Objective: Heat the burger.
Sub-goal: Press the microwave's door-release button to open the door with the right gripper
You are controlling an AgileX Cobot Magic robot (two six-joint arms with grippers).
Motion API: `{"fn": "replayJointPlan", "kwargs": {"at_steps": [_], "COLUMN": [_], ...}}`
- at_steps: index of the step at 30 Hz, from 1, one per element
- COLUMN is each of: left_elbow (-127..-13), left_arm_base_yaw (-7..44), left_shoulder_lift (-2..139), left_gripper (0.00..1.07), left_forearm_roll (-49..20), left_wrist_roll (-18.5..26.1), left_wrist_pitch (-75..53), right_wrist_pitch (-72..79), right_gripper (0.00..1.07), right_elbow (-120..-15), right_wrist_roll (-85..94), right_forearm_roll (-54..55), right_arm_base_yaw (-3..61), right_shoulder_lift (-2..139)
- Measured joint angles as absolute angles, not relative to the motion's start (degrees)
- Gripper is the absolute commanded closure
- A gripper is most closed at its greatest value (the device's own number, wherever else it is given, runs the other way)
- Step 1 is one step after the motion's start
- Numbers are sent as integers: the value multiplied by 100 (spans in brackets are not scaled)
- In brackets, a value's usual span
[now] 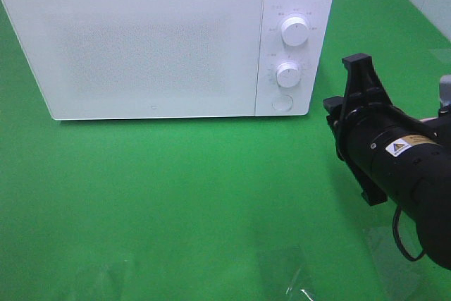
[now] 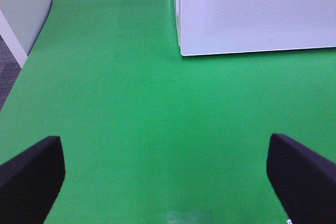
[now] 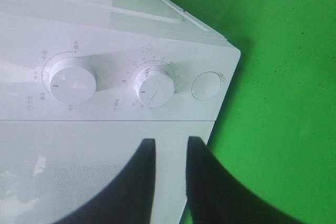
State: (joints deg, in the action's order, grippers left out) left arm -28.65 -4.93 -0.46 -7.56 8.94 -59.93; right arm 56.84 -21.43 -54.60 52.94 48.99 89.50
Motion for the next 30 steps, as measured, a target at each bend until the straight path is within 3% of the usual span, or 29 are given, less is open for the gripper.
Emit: {"fn": "replayJointPlan", "kwargs": {"at_steps": [4, 19, 30], "left_elbow": [-2865, -2865, -2865], "left_arm_base_yaw": [-493, -493, -493], "left_shoulder_lift": [-46, -46, -46], "left_gripper": [3, 3, 3], "left_forearm_roll": [-756, -756, -756], "left_wrist_roll": [894, 894, 894], "left_wrist_pitch": [-5993, -5993, -5993], "right_wrist_pitch": [5684, 5638, 5638], "right_gripper": [107, 107, 107], "right_elbow": [-2143, -2149, -2326], "right_wrist_roll": [-5879, -6257, -7311], "right_forearm_roll": [5294, 4876, 4314], "right_arm_base_yaw": [4899, 4853, 4738], "right_shoulder_lift": [8950, 8995, 9843]}}
